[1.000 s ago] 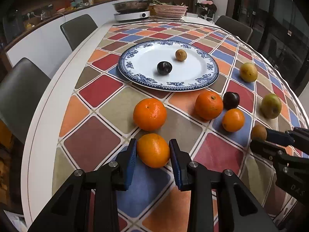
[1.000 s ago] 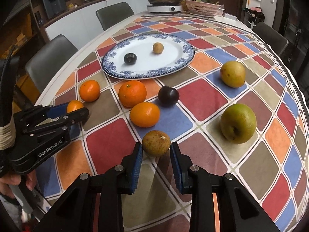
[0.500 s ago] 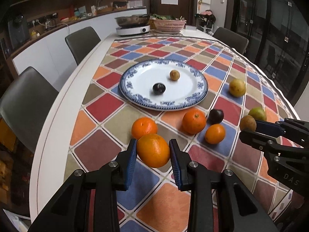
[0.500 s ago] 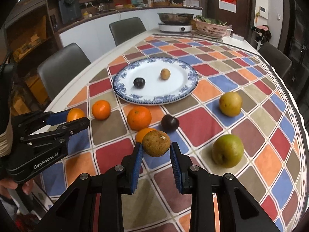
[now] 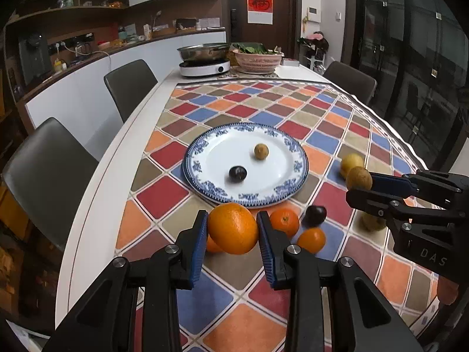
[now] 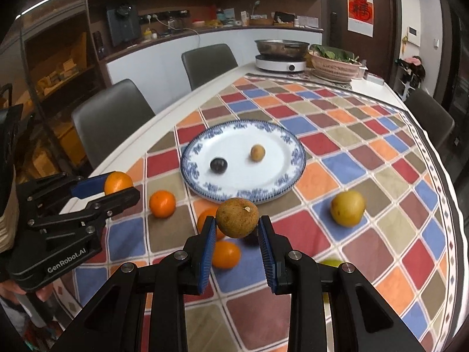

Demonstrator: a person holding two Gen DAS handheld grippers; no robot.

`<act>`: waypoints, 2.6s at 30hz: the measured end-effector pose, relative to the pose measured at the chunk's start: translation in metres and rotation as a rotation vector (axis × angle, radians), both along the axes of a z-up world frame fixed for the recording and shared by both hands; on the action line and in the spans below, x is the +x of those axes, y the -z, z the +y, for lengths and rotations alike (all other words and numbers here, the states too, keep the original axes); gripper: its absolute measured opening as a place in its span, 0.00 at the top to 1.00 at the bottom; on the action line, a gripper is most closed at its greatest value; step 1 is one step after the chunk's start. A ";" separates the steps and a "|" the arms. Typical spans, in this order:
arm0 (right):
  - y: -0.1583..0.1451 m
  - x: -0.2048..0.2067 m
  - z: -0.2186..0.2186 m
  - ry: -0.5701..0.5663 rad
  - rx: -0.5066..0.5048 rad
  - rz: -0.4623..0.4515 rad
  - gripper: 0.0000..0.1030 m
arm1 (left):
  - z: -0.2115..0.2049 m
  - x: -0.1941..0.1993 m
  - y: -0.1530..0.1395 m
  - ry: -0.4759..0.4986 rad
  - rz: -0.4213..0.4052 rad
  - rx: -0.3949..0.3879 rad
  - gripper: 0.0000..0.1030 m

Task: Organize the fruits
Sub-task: 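Lower the orange onto the plate with the left gripper while the right lowers the brown fruit there, then withdraw the left gripper toward another orange while the right gripper moves toward the green pear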

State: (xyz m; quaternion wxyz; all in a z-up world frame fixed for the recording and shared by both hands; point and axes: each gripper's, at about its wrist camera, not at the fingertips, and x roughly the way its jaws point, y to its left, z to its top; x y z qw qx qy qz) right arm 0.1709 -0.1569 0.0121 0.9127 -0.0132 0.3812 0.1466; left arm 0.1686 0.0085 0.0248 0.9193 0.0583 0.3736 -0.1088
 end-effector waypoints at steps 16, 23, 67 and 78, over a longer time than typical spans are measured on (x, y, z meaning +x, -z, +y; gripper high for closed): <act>-0.025 0.035 -0.013 -0.084 0.035 -0.019 0.70 | -0.021 0.038 -0.024 -0.033 0.014 -0.009 0.68; -0.026 0.093 -0.016 -0.108 0.020 0.054 0.70 | -0.026 0.089 -0.025 -0.031 0.039 0.006 0.68; -0.013 0.127 -0.036 -0.016 -0.006 0.106 0.59 | -0.038 0.115 -0.021 -0.080 0.105 0.030 0.49; -0.034 0.062 -0.047 0.001 -0.021 -0.018 0.40 | -0.045 0.042 -0.049 -0.065 -0.043 0.004 0.34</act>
